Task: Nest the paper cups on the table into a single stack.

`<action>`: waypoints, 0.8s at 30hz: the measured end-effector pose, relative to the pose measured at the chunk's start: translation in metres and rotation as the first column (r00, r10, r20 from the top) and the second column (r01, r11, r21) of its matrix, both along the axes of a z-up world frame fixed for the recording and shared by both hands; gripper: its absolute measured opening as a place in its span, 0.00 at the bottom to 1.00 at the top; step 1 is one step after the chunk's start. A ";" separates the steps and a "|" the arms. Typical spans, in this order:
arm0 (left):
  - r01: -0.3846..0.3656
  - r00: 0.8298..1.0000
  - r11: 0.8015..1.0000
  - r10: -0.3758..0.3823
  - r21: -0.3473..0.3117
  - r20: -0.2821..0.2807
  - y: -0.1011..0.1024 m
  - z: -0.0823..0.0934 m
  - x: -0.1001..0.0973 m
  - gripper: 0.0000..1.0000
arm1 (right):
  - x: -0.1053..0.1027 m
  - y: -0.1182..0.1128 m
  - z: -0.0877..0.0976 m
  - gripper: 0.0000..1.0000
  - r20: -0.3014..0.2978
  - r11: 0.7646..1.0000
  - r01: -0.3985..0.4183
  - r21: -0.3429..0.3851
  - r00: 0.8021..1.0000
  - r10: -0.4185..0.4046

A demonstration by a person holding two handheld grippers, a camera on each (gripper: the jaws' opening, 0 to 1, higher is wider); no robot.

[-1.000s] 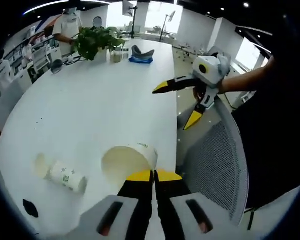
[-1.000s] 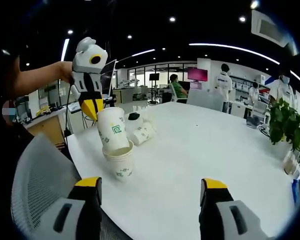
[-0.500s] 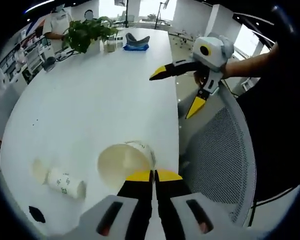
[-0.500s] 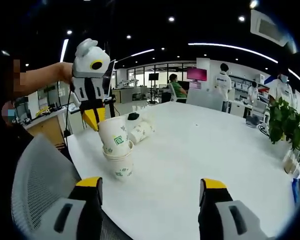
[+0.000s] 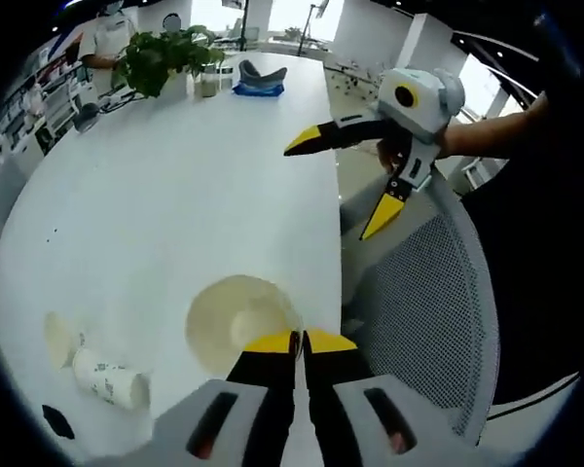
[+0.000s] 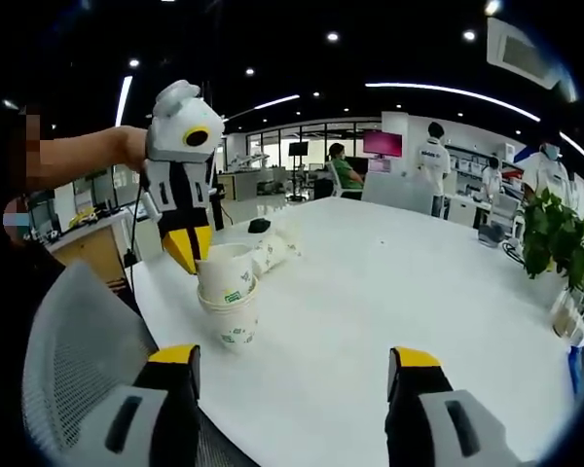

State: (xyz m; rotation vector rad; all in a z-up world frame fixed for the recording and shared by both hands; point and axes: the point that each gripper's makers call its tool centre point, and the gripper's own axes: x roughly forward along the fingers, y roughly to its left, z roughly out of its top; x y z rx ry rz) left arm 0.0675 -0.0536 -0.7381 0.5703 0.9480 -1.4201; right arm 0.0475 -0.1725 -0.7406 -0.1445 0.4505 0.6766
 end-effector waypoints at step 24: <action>-0.010 0.994 1.000 0.011 0.012 -0.112 -0.016 -0.027 -0.015 0.03 | 0.001 -0.002 -0.001 0.79 -0.002 1.000 0.008 0.001 1.000 -0.008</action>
